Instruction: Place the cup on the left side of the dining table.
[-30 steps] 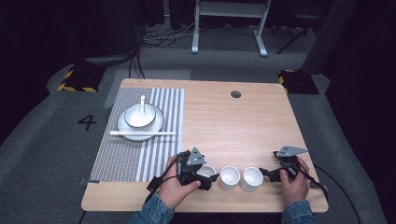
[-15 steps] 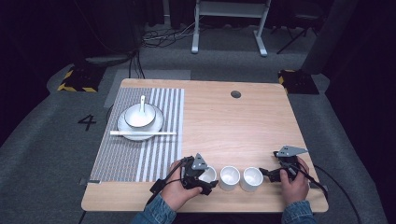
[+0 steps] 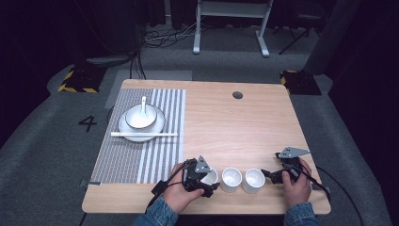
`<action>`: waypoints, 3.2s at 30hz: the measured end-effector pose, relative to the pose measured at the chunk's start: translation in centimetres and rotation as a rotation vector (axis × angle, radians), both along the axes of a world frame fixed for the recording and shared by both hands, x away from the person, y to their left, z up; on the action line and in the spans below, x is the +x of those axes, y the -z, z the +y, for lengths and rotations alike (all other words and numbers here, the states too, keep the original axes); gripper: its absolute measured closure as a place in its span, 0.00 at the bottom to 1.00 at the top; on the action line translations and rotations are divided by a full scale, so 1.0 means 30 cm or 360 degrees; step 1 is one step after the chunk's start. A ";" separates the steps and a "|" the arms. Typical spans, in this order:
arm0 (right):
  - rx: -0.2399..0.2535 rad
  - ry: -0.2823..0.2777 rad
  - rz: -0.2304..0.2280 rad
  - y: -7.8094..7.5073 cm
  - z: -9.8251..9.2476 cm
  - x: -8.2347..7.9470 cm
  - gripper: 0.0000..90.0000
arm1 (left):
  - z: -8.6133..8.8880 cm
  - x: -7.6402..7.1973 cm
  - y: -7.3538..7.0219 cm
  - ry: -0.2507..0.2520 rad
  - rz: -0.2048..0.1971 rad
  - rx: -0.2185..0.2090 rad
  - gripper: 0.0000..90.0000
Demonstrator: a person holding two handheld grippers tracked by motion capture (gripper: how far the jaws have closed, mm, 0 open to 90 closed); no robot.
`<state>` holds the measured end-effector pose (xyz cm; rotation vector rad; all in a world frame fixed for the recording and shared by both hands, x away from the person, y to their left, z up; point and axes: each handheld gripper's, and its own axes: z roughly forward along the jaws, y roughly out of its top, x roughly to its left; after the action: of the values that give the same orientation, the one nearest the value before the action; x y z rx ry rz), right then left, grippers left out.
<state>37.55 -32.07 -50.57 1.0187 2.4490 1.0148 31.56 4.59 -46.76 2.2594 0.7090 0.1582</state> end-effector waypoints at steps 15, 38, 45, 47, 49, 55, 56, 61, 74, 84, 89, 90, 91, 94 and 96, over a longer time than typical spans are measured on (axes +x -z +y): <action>0.0000 0.0000 0.0000 0.000 0.000 0.000 0.00 | 0.007 -0.009 -0.048 0.0045 -0.0022 0.0007 0.30; 0.0001 0.0001 0.0001 0.000 0.000 0.000 0.00 | 0.095 0.002 -0.164 -0.0078 -0.0106 -0.0136 0.30; 0.0002 -0.0001 0.0001 0.000 0.000 0.000 0.00 | 0.129 0.011 -0.190 -0.0155 -0.0156 -0.0165 0.30; 0.0000 0.0000 0.0000 0.000 0.000 0.000 0.00 | 0.141 0.015 -0.197 -0.0186 -0.0171 -0.0171 0.30; 0.0000 0.0000 0.0001 0.000 0.000 0.000 0.00 | 0.152 0.018 -0.203 -0.0213 -0.0184 -0.0179 0.30; 0.0001 0.0000 0.0000 0.000 0.000 0.000 0.00 | 0.193 0.034 -0.225 -0.0313 -0.0249 -0.0174 0.30; 0.0001 0.0000 0.0000 0.000 0.000 0.000 0.00 | 0.200 0.037 -0.228 -0.0327 -0.0252 -0.0171 0.30; 0.0002 -0.0001 0.0001 0.000 0.000 0.000 0.00 | 0.232 0.053 -0.241 -0.0384 -0.0274 -0.0187 0.30; 0.0002 -0.0001 0.0001 0.000 0.000 0.000 0.00 | 0.284 0.091 -0.250 -0.0522 -0.0326 -0.0185 0.30; 0.0000 0.0000 0.0000 0.000 0.000 0.000 0.00 | 0.340 0.128 -0.230 -0.0631 -0.0331 -0.0166 0.30; 0.0002 -0.0001 0.0001 0.000 0.000 0.000 0.00 | 0.372 0.156 -0.209 -0.0705 -0.0314 -0.0159 0.30; 0.0002 -0.0001 0.0001 0.000 0.000 0.000 0.00 | 0.377 0.162 -0.203 -0.0713 -0.0305 -0.0152 0.30; 0.0002 -0.0001 0.0001 0.000 0.000 0.000 0.00 | 0.381 0.169 -0.196 -0.0723 -0.0292 -0.0147 0.30; 0.0001 0.0000 0.0000 0.000 0.000 0.000 0.00 | 0.393 0.190 -0.175 -0.0748 -0.0278 -0.0143 0.30; 0.0002 -0.0001 0.0001 0.000 0.000 0.000 0.00 | 0.399 0.202 -0.162 -0.0764 -0.0257 -0.0130 0.30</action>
<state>37.55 -32.07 -50.57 1.0186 2.4495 1.0163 37.63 16.55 -41.90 1.9374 1.1354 0.5246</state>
